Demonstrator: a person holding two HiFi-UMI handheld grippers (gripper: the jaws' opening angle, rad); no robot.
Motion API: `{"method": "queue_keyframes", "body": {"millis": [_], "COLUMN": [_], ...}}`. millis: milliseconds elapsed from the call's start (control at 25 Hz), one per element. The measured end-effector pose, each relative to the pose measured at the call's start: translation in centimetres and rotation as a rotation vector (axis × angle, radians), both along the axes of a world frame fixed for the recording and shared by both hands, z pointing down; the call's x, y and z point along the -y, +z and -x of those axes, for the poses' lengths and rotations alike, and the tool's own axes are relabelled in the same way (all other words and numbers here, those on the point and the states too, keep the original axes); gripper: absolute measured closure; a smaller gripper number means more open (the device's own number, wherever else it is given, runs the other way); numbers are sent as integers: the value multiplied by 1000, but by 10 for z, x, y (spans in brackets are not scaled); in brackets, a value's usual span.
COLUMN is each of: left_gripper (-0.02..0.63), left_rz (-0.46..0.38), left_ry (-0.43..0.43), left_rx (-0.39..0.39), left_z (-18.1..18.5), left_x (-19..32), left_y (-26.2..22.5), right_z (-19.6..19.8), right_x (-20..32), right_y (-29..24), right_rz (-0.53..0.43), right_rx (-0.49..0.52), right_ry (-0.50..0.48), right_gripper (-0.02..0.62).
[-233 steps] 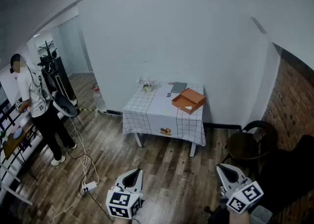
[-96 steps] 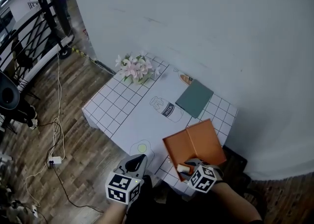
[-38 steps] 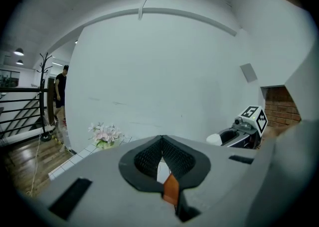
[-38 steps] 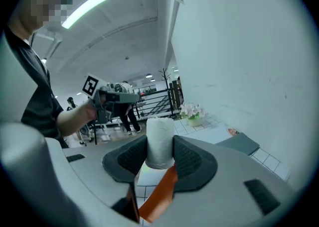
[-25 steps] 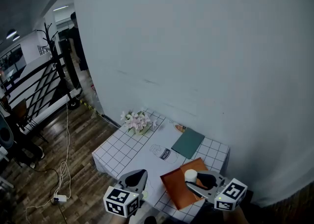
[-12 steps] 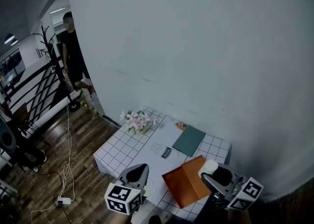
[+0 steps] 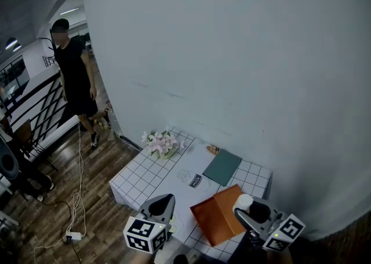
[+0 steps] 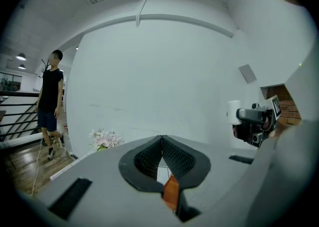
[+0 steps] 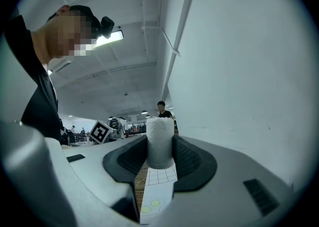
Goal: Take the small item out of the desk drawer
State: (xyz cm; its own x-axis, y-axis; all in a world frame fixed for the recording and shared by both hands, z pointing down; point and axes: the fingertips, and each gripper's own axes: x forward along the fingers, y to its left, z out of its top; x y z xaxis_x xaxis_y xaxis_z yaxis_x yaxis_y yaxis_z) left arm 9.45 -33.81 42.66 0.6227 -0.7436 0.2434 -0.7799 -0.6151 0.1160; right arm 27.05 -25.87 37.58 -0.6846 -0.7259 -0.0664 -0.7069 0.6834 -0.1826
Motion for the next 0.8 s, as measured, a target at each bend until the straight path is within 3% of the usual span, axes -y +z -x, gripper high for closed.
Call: {"method": "queue_keyframes", "body": {"millis": [800], "left_gripper": [595], "left_rz": [6], "left_ry": [-19], "left_rx": [12], "left_z": [2], "left_x": [2], "left_y": [6], "right_z": [0], "right_x": [12], "right_y": [7], "right_rz": [16], "right_rx": [-38], "right_ry": [-10], "right_gripper": [439]}}
